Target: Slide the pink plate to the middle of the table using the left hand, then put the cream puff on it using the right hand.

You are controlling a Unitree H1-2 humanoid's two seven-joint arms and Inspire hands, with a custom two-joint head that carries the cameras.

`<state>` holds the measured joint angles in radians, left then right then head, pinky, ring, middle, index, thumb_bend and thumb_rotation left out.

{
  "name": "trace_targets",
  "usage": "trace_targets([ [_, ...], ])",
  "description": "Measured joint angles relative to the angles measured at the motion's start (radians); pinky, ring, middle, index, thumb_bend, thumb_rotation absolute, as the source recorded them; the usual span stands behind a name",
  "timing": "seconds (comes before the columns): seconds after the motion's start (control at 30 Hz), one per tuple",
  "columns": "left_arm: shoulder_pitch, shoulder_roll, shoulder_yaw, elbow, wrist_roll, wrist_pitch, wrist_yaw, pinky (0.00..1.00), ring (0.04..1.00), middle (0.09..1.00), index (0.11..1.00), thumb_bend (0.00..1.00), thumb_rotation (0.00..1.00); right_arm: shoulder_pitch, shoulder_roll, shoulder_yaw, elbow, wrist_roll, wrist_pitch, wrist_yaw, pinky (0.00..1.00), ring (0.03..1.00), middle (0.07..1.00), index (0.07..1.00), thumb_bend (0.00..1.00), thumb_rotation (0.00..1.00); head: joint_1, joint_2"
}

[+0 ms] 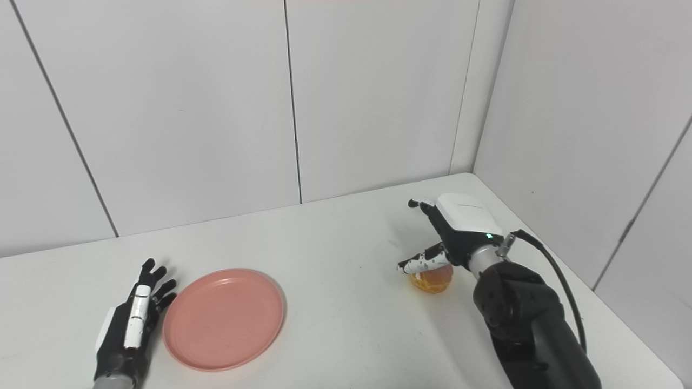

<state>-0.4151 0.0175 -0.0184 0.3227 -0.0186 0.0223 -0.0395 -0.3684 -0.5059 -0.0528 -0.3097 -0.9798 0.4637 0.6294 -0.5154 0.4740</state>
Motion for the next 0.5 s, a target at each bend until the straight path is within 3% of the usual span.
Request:
trace_targets([
  [0.33,0.002,-0.004,-0.001,-0.001,0.000,-0.002,0.001,0.88,0.885,0.950,1.000,0.61,0.96,-0.076,-0.008,-0.022,0.098,-0.065,0.000,0.127,0.70,0.863,0.908,0.833,1.00,0.35,0.006,0.005],
  [0.5,0.003,-0.012,0.000,0.000,0.000,-0.009,0.003,0.88,0.882,0.952,1.000,0.61,0.97,-0.077,-0.015,-0.013,0.126,-0.066,0.000,0.142,0.72,0.869,0.910,0.847,1.00,0.33,0.020,0.012],
])
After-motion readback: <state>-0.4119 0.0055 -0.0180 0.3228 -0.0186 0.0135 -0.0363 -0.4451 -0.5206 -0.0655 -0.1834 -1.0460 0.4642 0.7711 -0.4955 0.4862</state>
